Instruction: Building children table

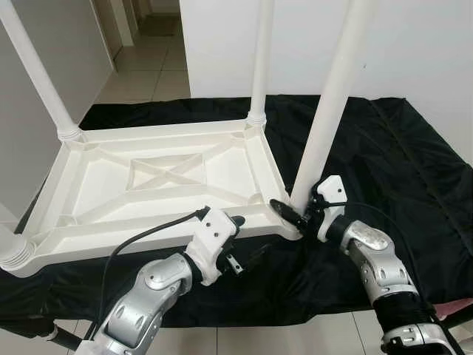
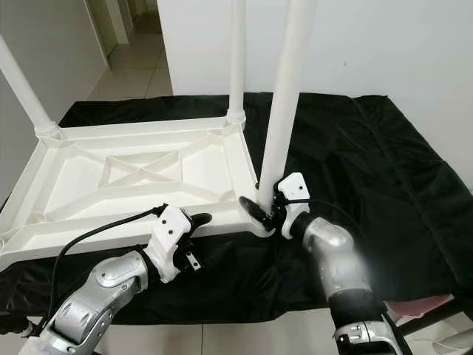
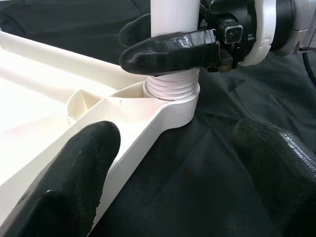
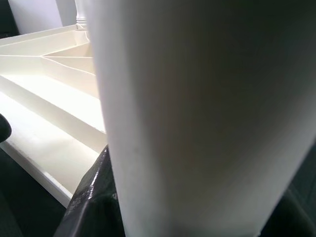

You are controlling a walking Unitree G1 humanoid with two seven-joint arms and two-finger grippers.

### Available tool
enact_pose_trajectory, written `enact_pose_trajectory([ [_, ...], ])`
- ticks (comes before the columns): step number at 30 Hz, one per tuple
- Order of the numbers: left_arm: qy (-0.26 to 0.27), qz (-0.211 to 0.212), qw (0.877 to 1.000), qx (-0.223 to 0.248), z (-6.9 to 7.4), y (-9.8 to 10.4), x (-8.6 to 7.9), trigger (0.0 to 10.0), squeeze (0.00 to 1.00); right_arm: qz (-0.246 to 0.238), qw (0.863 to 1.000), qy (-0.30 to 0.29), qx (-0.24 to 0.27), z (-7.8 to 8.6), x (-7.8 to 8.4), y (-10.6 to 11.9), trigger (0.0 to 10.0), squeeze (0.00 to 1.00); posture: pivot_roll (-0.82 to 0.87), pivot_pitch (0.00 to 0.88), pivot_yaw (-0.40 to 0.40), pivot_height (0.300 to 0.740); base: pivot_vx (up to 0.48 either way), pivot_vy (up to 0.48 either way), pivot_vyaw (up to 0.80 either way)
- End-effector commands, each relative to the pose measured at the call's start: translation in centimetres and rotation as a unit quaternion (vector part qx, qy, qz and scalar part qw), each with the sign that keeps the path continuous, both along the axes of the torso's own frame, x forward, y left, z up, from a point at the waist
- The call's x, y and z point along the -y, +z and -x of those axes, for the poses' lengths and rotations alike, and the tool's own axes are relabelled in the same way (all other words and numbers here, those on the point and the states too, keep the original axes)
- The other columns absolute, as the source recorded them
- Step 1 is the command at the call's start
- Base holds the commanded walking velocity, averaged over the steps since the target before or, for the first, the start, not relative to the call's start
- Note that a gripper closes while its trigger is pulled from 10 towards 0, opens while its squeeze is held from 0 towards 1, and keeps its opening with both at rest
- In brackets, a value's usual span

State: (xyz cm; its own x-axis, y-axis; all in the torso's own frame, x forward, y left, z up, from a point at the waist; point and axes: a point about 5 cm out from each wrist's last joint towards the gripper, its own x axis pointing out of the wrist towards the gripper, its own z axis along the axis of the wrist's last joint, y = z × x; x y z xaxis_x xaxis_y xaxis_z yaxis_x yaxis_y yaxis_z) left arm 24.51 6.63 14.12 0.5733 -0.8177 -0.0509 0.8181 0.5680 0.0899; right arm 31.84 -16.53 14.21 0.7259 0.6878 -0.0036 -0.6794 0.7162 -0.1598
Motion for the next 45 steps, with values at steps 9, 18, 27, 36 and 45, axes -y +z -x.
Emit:
enact_pose_trajectory([
  [9,-0.016,-0.005,1.000,0.002,0.4,-0.1,0.0,10.0,0.00,-0.016,0.999,0.017,-0.029,1.4,-0.5,-1.4,10.0,0.00,-0.05,0.023,0.018,0.740,0.000,0.000,0.00],
  [18,-0.013,-0.005,1.000,0.003,0.3,-0.2,0.0,10.0,0.00,-0.054,0.997,-0.042,-0.047,2.7,-1.8,-1.6,10.0,0.00,-0.07,0.028,0.020,0.740,0.000,0.000,0.00],
  [27,-0.013,-0.006,1.000,0.002,0.5,-0.4,0.1,10.0,0.00,-0.082,0.970,-0.223,-0.042,3.4,-3.1,-1.7,10.0,0.00,-0.07,0.034,0.029,0.740,0.000,0.000,0.00],
  [36,-0.010,-0.009,1.000,0.008,0.4,-0.3,0.0,10.0,0.00,-0.087,0.931,-0.351,-0.043,4.1,-3.3,-2.6,10.0,0.00,-0.07,0.046,0.036,0.740,0.000,0.000,0.00],
  [45,0.003,-0.001,1.000,0.016,-0.1,0.1,-0.1,10.0,0.00,-0.109,0.902,-0.414,-0.050,4.4,-3.6,-2.5,10.0,0.00,-0.08,0.049,0.047,0.740,0.000,0.000,0.00],
])
